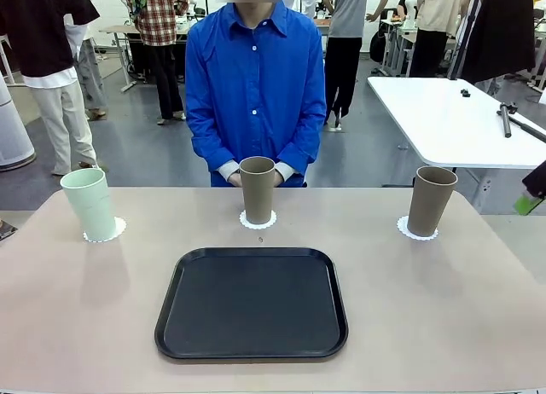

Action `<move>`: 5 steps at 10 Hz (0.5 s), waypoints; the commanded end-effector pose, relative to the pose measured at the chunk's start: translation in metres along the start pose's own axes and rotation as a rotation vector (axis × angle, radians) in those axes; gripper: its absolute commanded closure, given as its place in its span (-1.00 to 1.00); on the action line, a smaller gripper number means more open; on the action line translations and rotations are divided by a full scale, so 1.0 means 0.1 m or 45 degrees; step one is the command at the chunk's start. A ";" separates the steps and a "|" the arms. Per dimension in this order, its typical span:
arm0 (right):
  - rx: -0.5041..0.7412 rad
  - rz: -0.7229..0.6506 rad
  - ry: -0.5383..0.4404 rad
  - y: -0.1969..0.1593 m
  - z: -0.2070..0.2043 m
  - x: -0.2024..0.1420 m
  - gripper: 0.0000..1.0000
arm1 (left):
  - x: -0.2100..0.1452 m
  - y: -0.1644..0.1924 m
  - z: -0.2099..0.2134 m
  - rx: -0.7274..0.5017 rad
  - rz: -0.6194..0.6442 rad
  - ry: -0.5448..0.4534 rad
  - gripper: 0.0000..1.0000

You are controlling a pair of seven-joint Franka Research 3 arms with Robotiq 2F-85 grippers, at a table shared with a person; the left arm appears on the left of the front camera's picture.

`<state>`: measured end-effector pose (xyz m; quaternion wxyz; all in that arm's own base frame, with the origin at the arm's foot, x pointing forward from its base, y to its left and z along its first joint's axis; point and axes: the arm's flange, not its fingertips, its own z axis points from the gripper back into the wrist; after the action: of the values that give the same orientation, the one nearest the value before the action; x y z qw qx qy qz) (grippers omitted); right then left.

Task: Place coasters on the table and set cups on them.
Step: Take one Reusable plastic cup from the Flat Tray and place it on a coaster set by the human.

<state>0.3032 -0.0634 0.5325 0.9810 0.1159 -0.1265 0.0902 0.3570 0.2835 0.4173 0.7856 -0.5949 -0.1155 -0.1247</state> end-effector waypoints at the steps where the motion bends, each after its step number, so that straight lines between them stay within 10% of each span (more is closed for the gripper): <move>1: 0.554 -0.040 -0.176 -0.53 0.15 -0.02 -1.00 | -0.01 -0.03 0.01 0.003 -0.006 -0.001 -1.00; 5: 1.034 -0.251 -0.347 -1.81 -0.09 -0.31 -1.00 | -0.01 -0.03 0.01 0.003 -0.006 -0.001 -1.00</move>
<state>0.2902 -0.2214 0.4942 0.8576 0.4661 -0.2172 0.0150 0.3567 0.2838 0.4171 0.7856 -0.5950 -0.1157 -0.1242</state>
